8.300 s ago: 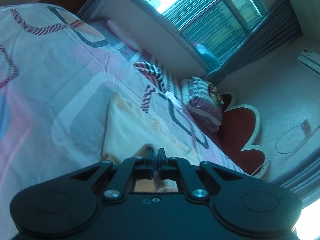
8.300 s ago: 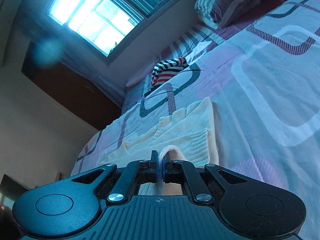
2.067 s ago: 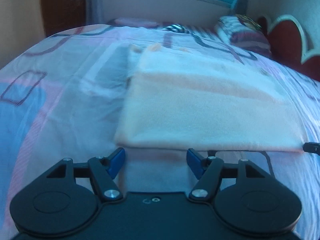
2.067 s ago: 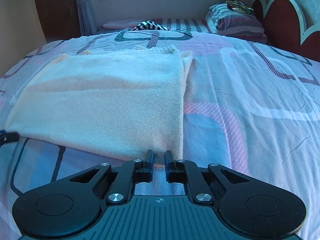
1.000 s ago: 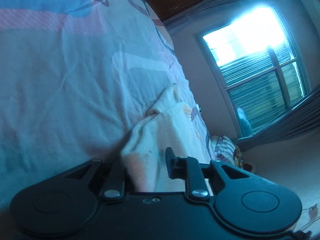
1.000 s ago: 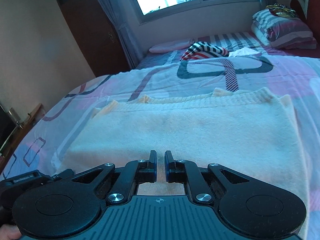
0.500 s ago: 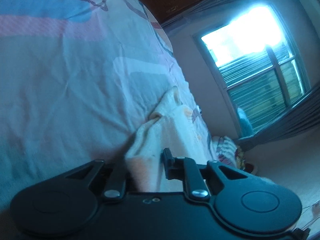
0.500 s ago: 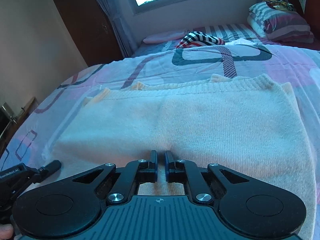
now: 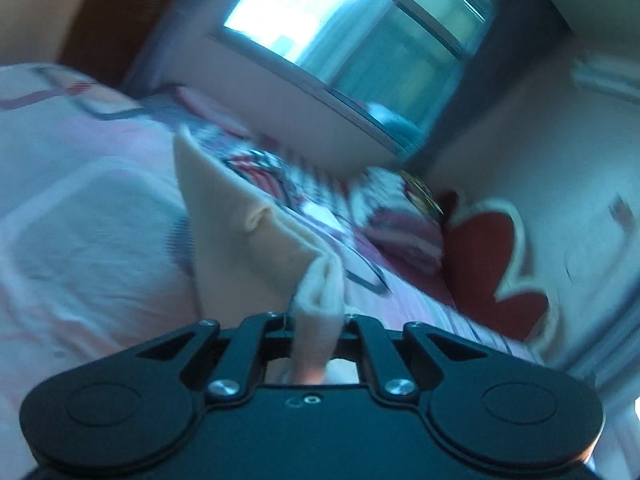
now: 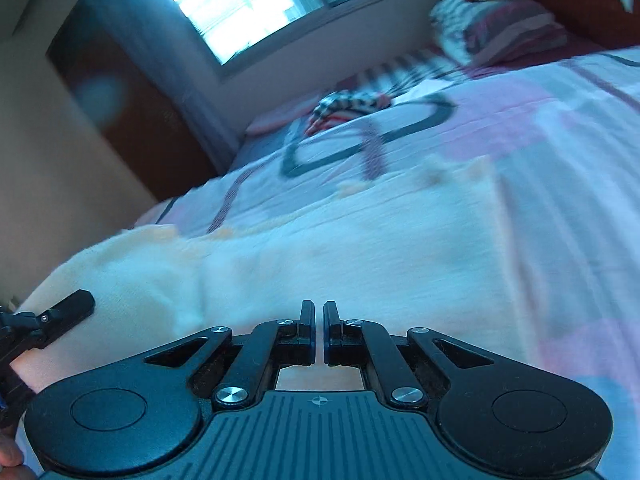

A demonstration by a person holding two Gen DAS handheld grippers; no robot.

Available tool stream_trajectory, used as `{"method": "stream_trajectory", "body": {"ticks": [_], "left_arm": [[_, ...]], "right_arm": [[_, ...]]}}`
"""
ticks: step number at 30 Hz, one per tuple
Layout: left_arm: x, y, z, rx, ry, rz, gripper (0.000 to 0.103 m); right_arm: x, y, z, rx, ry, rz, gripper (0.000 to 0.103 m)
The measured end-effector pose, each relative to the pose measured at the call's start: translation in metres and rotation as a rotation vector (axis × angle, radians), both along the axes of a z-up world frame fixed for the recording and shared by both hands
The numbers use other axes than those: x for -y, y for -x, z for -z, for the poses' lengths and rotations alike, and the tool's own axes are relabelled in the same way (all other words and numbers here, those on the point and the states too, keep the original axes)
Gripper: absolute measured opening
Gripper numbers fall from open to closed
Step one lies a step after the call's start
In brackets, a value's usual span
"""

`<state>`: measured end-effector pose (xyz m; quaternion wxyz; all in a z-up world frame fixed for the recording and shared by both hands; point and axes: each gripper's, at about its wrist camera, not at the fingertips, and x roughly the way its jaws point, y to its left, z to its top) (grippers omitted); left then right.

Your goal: Fold small clothes

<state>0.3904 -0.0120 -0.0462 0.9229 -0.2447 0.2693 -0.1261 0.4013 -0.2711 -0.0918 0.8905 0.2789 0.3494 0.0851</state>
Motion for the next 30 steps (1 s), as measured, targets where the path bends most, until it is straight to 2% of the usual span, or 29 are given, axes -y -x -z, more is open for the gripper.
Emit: {"method": "stream_trajectory", "body": {"ticks": [4, 6, 8, 9, 10, 11, 12, 13, 14, 16, 17, 18, 20, 25, 30], "left_arm": [[0.067, -0.002, 0.002, -0.019, -0.104, 0.173, 0.006], [0.100, -0.007, 0.018, -0.095, -0.130, 0.264, 0.008], [0.129, -0.012, 0.039, -0.226, -0.154, 0.364, 0.026], [0.138, -0.012, 0.044, -0.275, -0.157, 0.406, 0.027], [0.139, -0.008, 0.044, -0.285, -0.141, 0.426, 0.029], [0.133, -0.002, 0.039, -0.255, -0.104, 0.432, 0.034], [0.121, 0.000, 0.033, -0.227, -0.083, 0.422, 0.038], [0.110, 0.002, 0.027, -0.207, -0.083, 0.394, 0.052], [0.098, 0.001, 0.022, -0.184, -0.090, 0.352, 0.061], [0.071, -0.003, 0.017, -0.137, -0.120, 0.244, 0.061], [0.058, -0.010, 0.018, -0.140, -0.132, 0.200, 0.059], [0.047, -0.019, 0.020, -0.162, -0.137, 0.161, 0.059], [0.034, -0.032, 0.027, -0.181, -0.147, 0.120, 0.058], [0.028, -0.050, 0.052, -0.260, -0.202, 0.106, 0.058], [0.021, -0.052, 0.061, -0.289, -0.238, 0.101, 0.062]], "right_arm": [[0.058, 0.022, -0.011, 0.028, -0.067, 0.123, 0.001], [0.082, 0.031, -0.016, 0.031, -0.100, 0.153, 0.001], [0.096, 0.036, -0.017, 0.026, -0.128, 0.164, 0.001], [0.102, 0.037, -0.017, 0.019, -0.139, 0.169, 0.002], [0.106, 0.038, -0.017, 0.014, -0.155, 0.168, 0.006], [0.110, 0.040, -0.018, 0.018, -0.171, 0.165, 0.014], [0.111, 0.042, -0.019, 0.031, -0.173, 0.167, 0.046], [0.111, 0.046, -0.021, 0.057, -0.172, 0.160, 0.069], [0.109, 0.046, -0.023, 0.072, -0.180, 0.136, 0.069], [0.098, 0.040, -0.023, 0.062, -0.191, 0.092, 0.069], [0.092, 0.038, -0.022, 0.062, -0.197, 0.069, 0.066], [0.085, 0.036, -0.022, 0.057, -0.195, 0.042, 0.058], [0.073, 0.027, -0.020, 0.035, -0.176, -0.002, 0.055], [0.053, 0.006, 0.001, -0.069, -0.128, -0.052, 0.055], [0.049, -0.012, 0.010, -0.073, -0.128, -0.102, 0.055]]}}
